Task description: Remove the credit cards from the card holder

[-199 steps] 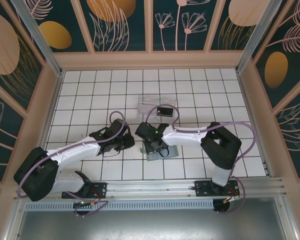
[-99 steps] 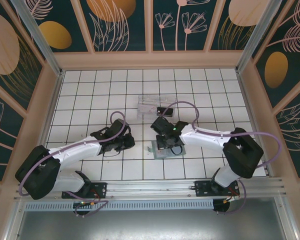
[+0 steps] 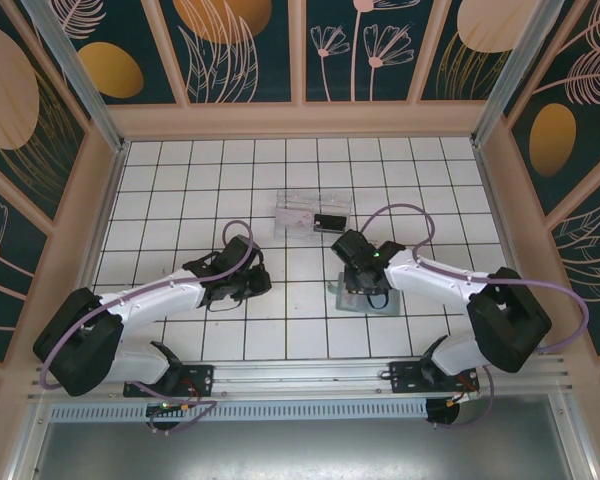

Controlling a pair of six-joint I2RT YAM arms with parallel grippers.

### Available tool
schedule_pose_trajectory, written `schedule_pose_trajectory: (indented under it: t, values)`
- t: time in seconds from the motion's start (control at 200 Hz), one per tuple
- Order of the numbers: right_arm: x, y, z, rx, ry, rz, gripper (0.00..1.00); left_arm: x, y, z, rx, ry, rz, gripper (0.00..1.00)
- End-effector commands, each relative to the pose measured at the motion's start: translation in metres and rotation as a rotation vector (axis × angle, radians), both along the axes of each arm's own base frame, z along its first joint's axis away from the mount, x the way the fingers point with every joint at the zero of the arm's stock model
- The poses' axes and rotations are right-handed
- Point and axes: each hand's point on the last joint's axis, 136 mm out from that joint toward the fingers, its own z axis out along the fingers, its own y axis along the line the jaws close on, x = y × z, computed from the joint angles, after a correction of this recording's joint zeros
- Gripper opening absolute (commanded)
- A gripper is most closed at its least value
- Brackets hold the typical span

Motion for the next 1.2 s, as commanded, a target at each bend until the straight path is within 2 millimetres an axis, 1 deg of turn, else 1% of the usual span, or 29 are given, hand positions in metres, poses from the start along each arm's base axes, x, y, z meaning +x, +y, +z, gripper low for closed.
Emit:
schedule_pose_trajectory:
  t: [0.0,0.115,0.17,0.215,0.295,0.335,0.415,0.55,0.646,0.761,0.811,0.936,1.011,1.041,1.121,1.196]
  values:
    - [-0.004,-0.032,0.004,-0.059,-0.023,-0.119,0.29,0.001,-0.001,0.004,0.007,0.003,-0.018,0.12]
    - [-0.005,-0.046,0.008,-0.05,-0.04,-0.186,0.29,0.002,-0.001,0.005,0.005,0.002,-0.017,0.13]
    - [-0.006,-0.05,0.009,-0.039,-0.046,-0.203,0.28,0.002,-0.002,0.005,0.004,0.0,-0.017,0.13]
    - [-0.008,-0.051,0.009,-0.02,-0.044,-0.204,0.24,0.003,-0.003,0.006,0.002,0.0,-0.019,0.13]
    - [-0.01,-0.048,0.007,0.023,-0.03,-0.193,0.07,0.003,-0.003,0.005,0.005,0.001,-0.021,0.13]
    - [-0.01,-0.046,0.006,0.04,-0.028,-0.187,0.01,0.003,-0.004,0.006,0.004,-0.001,-0.024,0.12]
    - [-0.009,-0.039,0.007,0.072,-0.025,-0.177,0.0,0.004,-0.004,0.006,0.003,-0.002,-0.024,0.12]
    - [-0.005,-0.013,0.01,0.161,-0.02,-0.105,0.0,0.003,-0.004,0.007,0.003,-0.005,-0.025,0.13]
    - [-0.003,0.007,0.013,0.192,-0.013,-0.063,0.0,0.004,-0.004,0.008,0.0,-0.01,-0.024,0.12]
    - [0.002,0.038,0.022,0.239,-0.016,-0.01,0.0,0.004,-0.006,0.011,-0.015,-0.018,-0.033,0.13]
    - [0.003,0.053,0.025,0.264,-0.016,0.012,0.0,0.004,-0.009,0.013,-0.03,-0.023,-0.042,0.14]
    - [0.006,0.089,0.028,0.305,-0.014,0.06,0.0,0.004,-0.021,0.023,-0.106,-0.04,-0.073,0.24]
    - [0.008,0.105,0.027,0.313,-0.014,0.082,0.0,0.002,-0.03,0.028,-0.165,-0.043,-0.089,0.34]
    - [0.005,0.114,0.027,0.333,0.006,0.098,0.0,0.001,-0.033,0.03,-0.185,-0.04,-0.095,0.37]
    - [0.005,0.126,0.025,0.344,0.017,0.115,0.0,-0.001,-0.038,0.028,-0.209,-0.03,-0.104,0.45]
    - [0.004,0.132,0.023,0.343,0.025,0.127,0.0,-0.001,-0.038,0.021,-0.195,-0.018,-0.106,0.49]
